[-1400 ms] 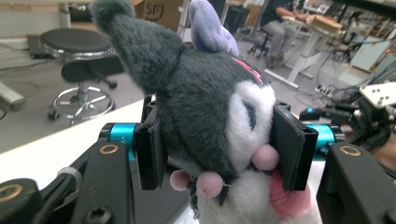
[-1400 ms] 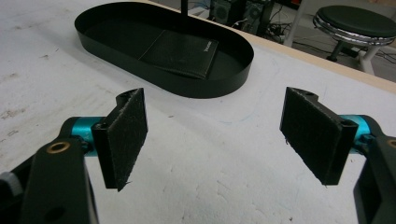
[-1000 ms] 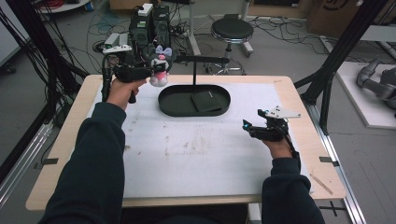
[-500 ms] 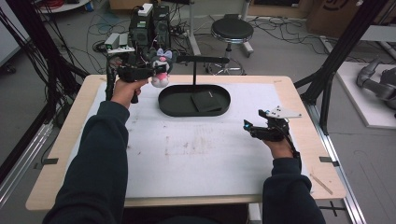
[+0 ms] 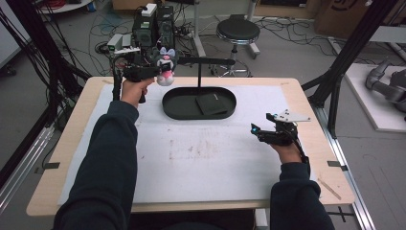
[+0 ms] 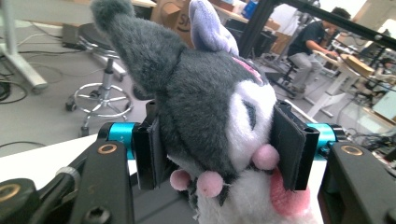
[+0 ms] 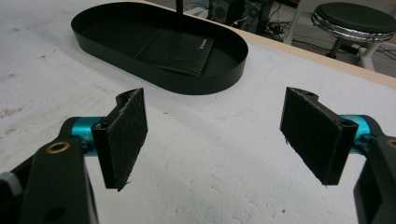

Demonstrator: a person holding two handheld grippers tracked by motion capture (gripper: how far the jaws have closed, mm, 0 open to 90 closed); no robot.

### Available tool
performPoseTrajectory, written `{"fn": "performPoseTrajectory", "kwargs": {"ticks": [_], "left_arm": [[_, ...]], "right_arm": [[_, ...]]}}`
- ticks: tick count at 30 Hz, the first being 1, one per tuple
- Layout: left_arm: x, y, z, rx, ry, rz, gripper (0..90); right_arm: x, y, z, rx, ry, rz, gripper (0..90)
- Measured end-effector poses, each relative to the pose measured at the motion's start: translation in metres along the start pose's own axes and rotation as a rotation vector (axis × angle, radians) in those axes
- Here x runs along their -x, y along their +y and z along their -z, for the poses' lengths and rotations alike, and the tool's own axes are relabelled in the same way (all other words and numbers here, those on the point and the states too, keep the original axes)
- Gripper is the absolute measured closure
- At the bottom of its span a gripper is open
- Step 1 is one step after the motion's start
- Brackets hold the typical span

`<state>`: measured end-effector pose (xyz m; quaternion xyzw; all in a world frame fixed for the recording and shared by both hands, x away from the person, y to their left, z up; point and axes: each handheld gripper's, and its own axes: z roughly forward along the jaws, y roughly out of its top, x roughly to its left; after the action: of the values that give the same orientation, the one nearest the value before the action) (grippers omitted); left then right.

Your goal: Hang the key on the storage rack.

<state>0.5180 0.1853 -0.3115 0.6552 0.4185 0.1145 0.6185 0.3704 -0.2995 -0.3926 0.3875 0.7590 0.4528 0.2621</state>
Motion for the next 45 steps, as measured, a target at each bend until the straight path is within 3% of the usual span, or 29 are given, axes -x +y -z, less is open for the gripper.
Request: {"fn": "performPoseTrajectory", "kwargs": {"ticks": [7, 11, 15, 21, 26, 28, 32, 38, 45], "left_arm": [[-0.009, -0.01, 0.006, 0.002, 0.064, 0.024, 43.4], [-0.012, -0.022, 0.009, -0.015, 0.089, 0.018, 43.0], [-0.012, -0.032, 0.007, -0.102, 0.146, -0.045, 43.0], [-0.009, -0.044, -0.005, -0.179, 0.184, -0.071, 43.1], [-0.006, -0.053, -0.015, -0.196, 0.209, -0.062, 42.1], [-0.005, -0.055, -0.017, -0.22, 0.228, -0.06, 40.3], [-0.005, -0.062, -0.018, -0.272, 0.225, -0.054, 38.5], [-0.008, -0.068, -0.006, -0.253, 0.226, -0.032, 37.6], [0.006, -0.068, 0.019, -0.16, 0.19, -0.049, 34.3]], "right_arm": [[-0.001, 0.0, 0.0, -0.002, 0.003, 0.003, 23.5], [-0.002, 0.0, 0.0, -0.003, 0.001, 0.004, 23.5], [-0.003, 0.0, 0.0, -0.006, 0.004, 0.004, 23.5], [-0.003, 0.0, 0.0, -0.009, 0.003, 0.01, 23.6], [-0.003, -0.001, -0.001, -0.01, 0.005, 0.008, 23.5], [-0.003, -0.001, -0.001, -0.01, 0.005, 0.009, 23.5], [-0.004, 0.0, 0.001, 0.0, 0.001, 0.014, 23.5], [-0.007, 0.001, 0.002, 0.007, 0.006, 0.023, 23.6], [-0.01, 0.001, 0.0, -0.004, 0.013, 0.029, 23.5]]}}
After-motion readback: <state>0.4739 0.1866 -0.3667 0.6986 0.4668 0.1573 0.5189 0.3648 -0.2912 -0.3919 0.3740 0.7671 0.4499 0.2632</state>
